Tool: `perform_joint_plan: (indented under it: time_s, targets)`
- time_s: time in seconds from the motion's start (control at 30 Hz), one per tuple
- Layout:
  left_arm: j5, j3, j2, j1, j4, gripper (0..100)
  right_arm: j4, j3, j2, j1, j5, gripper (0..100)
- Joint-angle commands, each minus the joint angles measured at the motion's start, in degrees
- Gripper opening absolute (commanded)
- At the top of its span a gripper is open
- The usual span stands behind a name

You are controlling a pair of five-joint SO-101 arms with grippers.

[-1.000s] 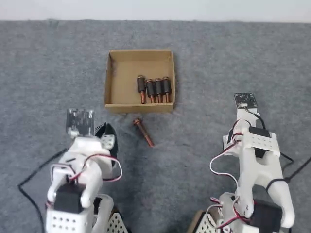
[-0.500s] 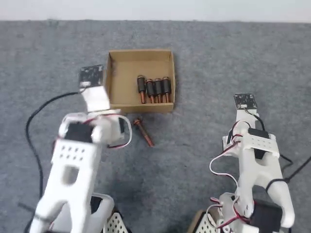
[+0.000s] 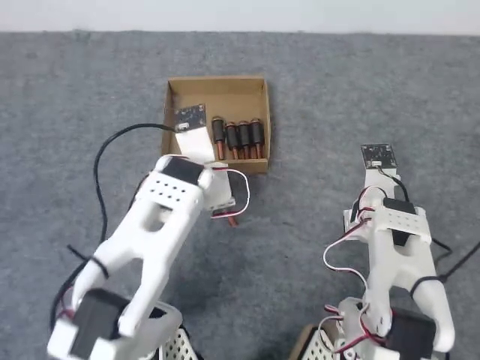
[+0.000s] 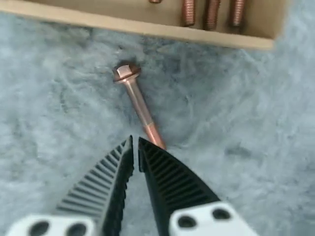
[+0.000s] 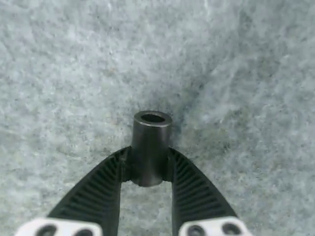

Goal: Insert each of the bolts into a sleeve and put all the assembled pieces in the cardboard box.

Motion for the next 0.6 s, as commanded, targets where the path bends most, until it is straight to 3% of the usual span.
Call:
perform_joint_plan:
  time_s: [0.0, 0.2, 0.57]
  targets:
    - [1.9, -2.9, 1.8, 0.4, -3.7, 3, -0.8, -0.5, -2.9, 0.6, -0.1, 0.6]
    - [4.1, -2.9, 7.1, 0.4, -4.5, 20, -0.8, -0.5, -2.9, 0.5, -0.1, 0.6]
    - [4.2, -3.0, 17.1, -3.7, -13.7, 20, -0.7, -0.4, -2.9, -0.7, 0.0, 0.6]
